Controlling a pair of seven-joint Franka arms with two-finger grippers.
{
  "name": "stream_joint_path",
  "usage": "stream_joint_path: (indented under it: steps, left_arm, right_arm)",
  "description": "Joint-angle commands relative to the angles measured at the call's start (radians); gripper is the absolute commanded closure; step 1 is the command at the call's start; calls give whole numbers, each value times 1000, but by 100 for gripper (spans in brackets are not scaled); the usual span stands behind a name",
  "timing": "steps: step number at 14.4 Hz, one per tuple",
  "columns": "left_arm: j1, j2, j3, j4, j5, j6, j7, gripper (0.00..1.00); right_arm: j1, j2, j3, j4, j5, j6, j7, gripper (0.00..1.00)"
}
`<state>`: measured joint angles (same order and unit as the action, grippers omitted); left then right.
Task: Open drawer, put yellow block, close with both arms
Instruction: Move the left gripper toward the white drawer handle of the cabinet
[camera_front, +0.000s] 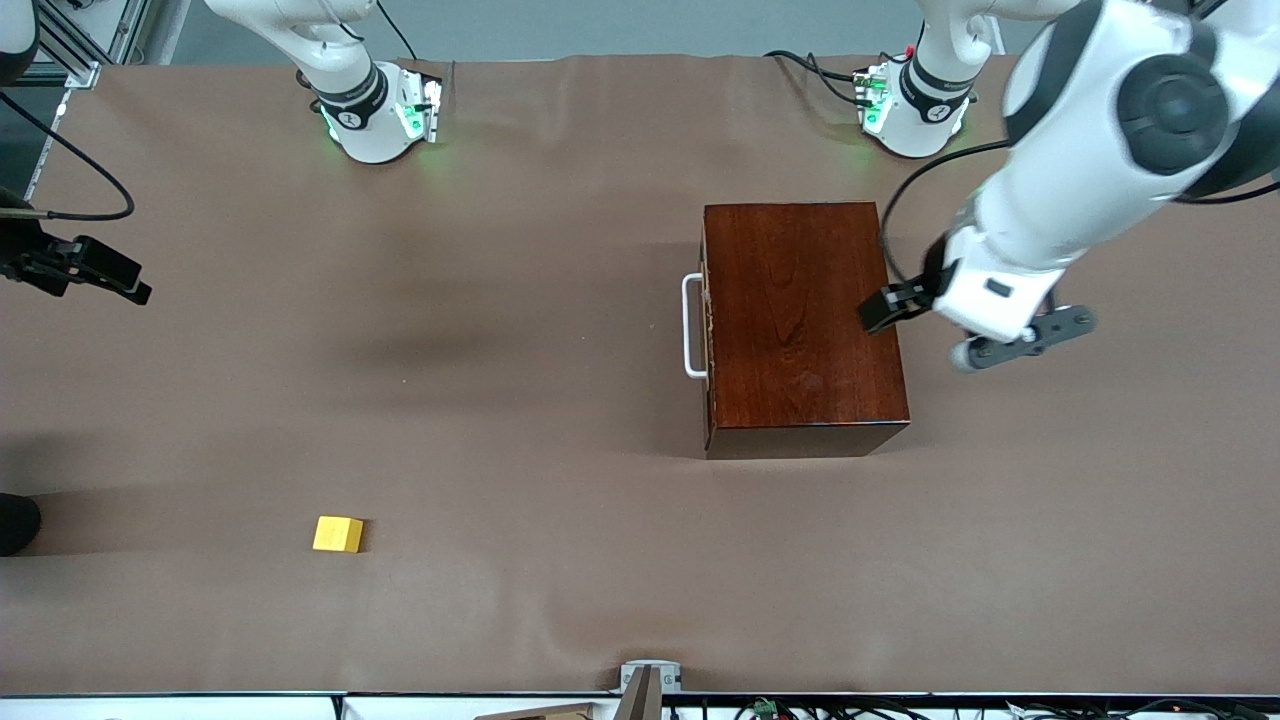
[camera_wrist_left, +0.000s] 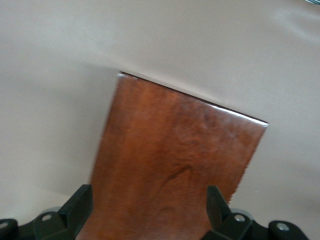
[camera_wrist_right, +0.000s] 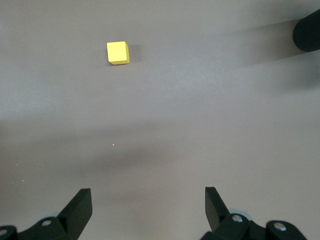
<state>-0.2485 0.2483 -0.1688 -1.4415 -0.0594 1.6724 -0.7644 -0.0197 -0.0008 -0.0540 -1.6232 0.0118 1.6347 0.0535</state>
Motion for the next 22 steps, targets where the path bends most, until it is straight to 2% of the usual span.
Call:
stream_joint_path:
  steps: [1,5,9,22]
  left_arm:
    - [-55,63,5,52,-14,55,-108,0]
    - [-142,172,12,121,-7,183,-271,0]
    - [-215,223,18,132,-2,288,-352,0]
    - [-416,376,26,142,248,297,-388,0]
  right_arm:
    - [-5,4,6,11,-16,-10,8,0]
    - [-5,4,6,11,-16,-10,6,0]
    - [-5,4,6,11,-16,-10,6,0]
    - [-5,4,6,9,-16,-10,6,0]
